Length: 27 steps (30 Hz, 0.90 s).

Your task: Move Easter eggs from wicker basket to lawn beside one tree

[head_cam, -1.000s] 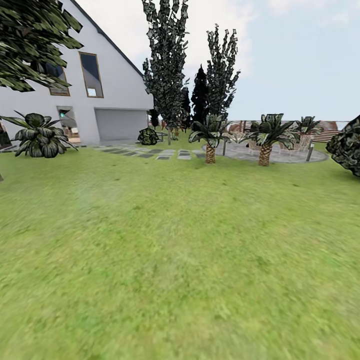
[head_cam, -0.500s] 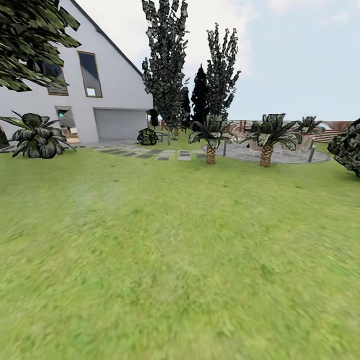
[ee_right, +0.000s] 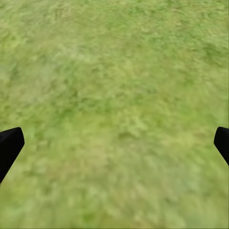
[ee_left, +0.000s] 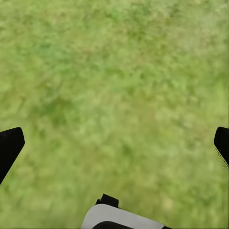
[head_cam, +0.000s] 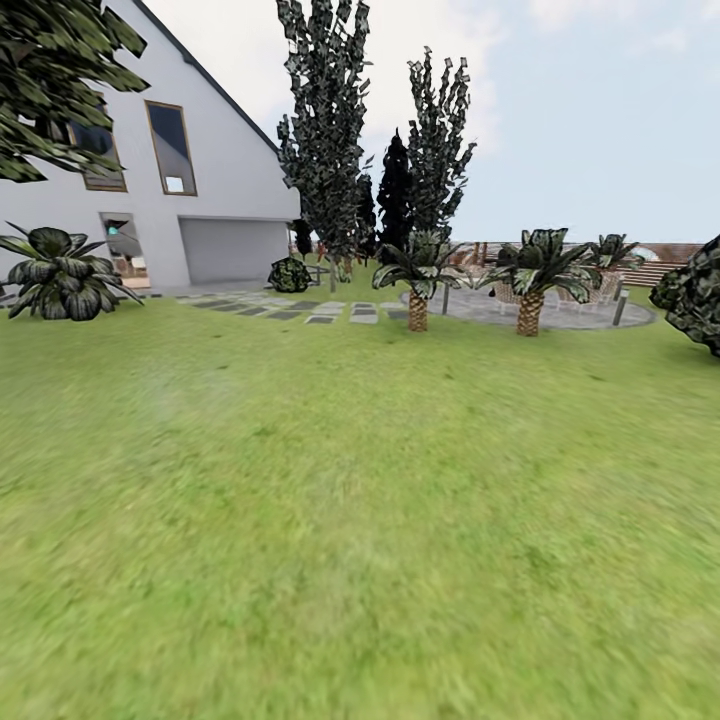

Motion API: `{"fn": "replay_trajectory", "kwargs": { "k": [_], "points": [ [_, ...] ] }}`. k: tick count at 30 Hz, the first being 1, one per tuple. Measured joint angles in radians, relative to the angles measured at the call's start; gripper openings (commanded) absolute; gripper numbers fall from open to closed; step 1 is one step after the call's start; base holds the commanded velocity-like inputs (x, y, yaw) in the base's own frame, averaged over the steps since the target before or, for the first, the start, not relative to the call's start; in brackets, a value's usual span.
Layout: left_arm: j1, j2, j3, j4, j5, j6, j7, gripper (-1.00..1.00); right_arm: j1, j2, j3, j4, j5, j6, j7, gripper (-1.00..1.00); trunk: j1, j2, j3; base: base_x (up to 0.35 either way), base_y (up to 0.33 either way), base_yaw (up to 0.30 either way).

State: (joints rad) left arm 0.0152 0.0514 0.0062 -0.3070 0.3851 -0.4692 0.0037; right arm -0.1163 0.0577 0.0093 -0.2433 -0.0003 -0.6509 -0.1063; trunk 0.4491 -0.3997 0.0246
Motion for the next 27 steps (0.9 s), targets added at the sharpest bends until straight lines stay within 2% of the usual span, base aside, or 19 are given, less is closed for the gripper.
{"fn": "replay_trajectory", "kwargs": {
  "k": [15, 27],
  "points": [
    [0.000, -0.003, 0.000, -0.012, -0.005, -0.001, -0.007, 1.00, 0.000, -0.001, -0.001, 0.000, -0.001, 0.000, 0.001, 1.00, 0.001, 0.000, 0.000, 0.025, 0.013, 0.000],
    [0.000, -0.001, -0.001, -0.011, -0.004, 0.006, -0.002, 1.00, 0.000, -0.001, -0.001, 0.001, 0.000, 0.000, 0.002, 1.00, 0.000, 0.000, 0.000, 0.042, 0.293, 0.000]
  ]
}}
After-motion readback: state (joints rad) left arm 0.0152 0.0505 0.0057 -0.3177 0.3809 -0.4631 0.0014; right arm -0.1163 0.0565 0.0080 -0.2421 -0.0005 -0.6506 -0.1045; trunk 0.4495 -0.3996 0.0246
